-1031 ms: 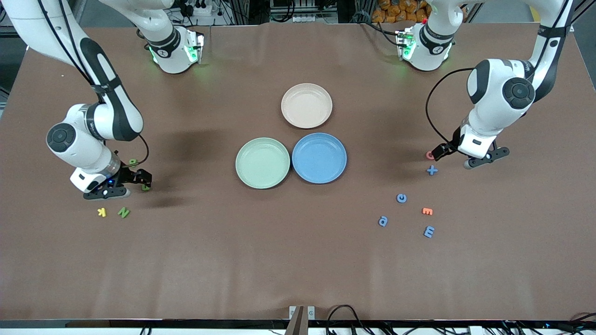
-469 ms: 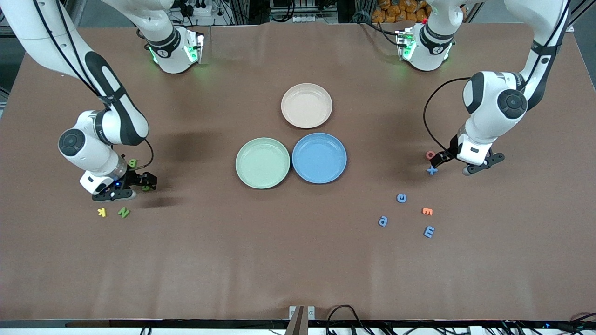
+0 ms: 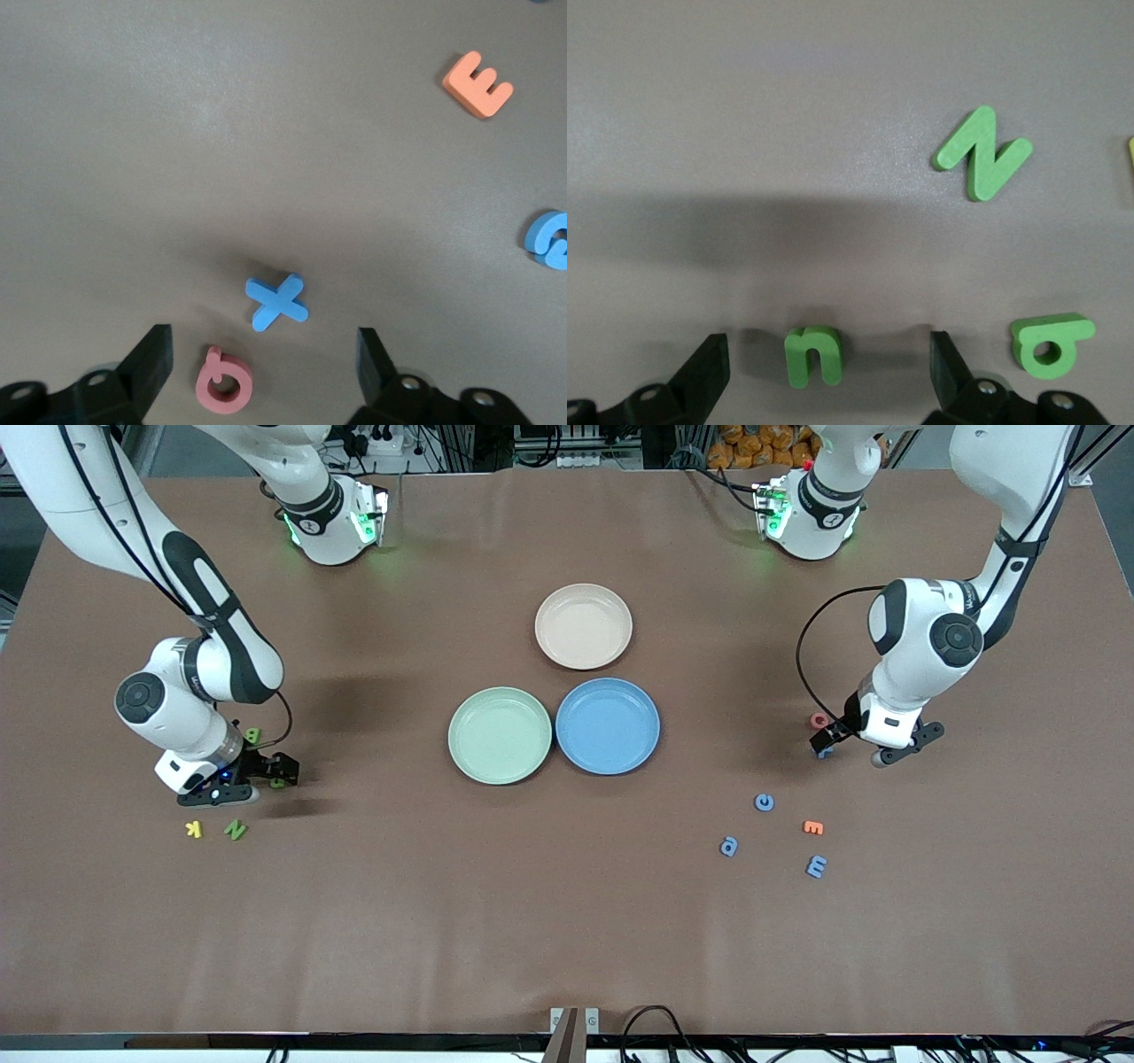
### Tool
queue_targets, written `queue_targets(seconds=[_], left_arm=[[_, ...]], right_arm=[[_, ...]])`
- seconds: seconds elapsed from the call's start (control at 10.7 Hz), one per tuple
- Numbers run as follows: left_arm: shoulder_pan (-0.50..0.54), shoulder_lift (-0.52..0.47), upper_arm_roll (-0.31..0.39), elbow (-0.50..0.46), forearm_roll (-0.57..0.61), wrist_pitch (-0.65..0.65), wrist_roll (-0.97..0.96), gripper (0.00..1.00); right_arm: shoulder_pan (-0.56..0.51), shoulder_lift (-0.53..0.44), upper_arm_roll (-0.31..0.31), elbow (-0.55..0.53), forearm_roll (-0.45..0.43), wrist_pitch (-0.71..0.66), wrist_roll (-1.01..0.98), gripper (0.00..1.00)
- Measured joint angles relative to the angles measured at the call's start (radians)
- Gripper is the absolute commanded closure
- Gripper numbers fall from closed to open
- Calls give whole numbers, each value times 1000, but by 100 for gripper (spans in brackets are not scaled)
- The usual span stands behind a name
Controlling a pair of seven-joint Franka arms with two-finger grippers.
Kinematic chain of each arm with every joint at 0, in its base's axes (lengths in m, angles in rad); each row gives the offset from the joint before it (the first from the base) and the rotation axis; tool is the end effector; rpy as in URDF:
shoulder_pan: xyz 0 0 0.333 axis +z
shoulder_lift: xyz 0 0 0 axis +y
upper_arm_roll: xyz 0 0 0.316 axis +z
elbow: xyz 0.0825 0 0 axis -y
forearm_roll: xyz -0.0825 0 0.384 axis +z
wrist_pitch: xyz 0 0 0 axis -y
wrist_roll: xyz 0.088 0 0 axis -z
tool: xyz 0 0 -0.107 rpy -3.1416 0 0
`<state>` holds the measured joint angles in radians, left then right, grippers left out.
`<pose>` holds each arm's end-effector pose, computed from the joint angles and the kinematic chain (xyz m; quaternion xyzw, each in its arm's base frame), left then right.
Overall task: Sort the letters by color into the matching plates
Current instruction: 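Grasp the green n with the right gripper while the left gripper grasps the blue x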
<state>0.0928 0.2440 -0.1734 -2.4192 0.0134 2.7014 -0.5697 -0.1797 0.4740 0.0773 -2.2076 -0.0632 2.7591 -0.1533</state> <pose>0.4970 -0.0430 0.2151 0.9706 0.2391 0.0142 0.0236 0.5557 -0.0534 0.1700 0.9980 0.0493 0.0401 0.0006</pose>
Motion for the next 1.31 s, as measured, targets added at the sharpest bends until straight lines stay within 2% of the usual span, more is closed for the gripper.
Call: queue_targets(seconds=[0.38, 0.75, 1.12, 1.31], left_arm=[[0, 33, -2, 0, 0, 24, -13, 20], [-2, 78, -2, 1, 0, 65, -21, 30], [-2, 103, -2, 12, 0, 83, -21, 32], [-3, 107, -2, 20, 0, 83, -21, 34]], right_arm=[[-5, -6, 3, -22, -1, 11, 0, 43], [-8, -26, 4, -39, -2, 16, 0, 71], [-9, -29, 6, -40, -2, 16, 0, 71], [-9, -29, 6, -40, -2, 16, 0, 82]])
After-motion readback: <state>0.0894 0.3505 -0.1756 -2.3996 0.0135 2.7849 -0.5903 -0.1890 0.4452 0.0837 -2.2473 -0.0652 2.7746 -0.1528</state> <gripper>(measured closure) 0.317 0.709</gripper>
